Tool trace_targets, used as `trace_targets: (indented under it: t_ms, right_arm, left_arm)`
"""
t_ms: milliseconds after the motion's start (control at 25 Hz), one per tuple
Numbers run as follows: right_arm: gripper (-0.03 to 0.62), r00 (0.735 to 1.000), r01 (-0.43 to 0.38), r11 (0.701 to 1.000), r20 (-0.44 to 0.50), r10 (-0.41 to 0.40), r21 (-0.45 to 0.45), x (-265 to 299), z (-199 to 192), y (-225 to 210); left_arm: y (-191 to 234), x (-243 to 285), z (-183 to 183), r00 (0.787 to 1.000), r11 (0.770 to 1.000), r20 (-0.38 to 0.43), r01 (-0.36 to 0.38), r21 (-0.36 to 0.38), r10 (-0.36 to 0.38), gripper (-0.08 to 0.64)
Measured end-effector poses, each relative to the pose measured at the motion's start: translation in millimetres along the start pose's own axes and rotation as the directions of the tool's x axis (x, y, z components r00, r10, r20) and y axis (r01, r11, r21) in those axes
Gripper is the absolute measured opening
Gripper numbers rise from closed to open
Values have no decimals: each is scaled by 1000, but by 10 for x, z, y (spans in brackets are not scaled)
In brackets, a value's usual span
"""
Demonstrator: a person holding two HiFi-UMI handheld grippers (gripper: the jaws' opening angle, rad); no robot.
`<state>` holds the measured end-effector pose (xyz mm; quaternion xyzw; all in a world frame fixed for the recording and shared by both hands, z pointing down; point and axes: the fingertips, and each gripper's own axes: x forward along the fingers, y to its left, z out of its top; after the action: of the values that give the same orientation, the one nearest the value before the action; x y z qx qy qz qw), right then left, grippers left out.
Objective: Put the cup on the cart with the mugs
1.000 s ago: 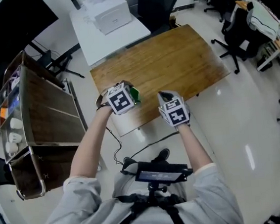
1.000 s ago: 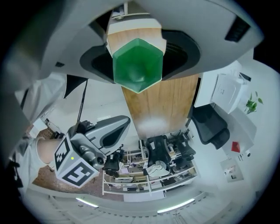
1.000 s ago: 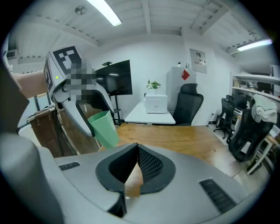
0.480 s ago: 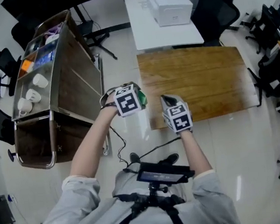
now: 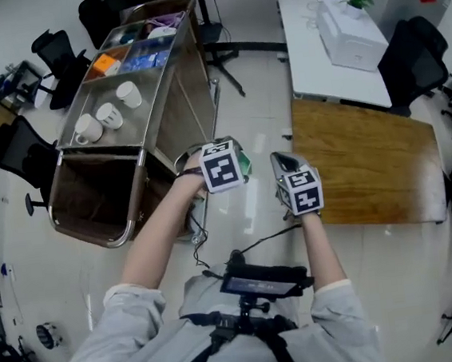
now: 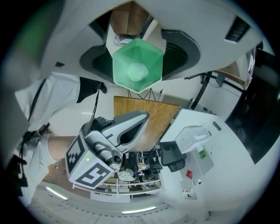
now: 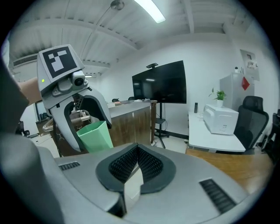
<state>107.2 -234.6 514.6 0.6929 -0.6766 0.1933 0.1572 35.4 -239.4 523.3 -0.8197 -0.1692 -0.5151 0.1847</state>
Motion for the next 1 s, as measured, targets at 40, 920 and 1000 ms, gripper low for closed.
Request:
trace_targets:
  t_ms: [40,920,1000]
  right_arm:
    - [2,1000,-15,1000,8,15,-4,75,67,108]
    - [2,861,-478,822,20,508,-308,948,1517,1545]
    - [2,843,-501,798,18,537,-336,1005,1640,1615]
  left_arm:
    - [10,-65,-105,1000,1000,-2,-6,-12,5,327]
    - [741,-1551,-1174,963,875,-72,-265,-405,259,327]
    - [846,-1681,-1284,955,852,-100,-295,-432,280,327]
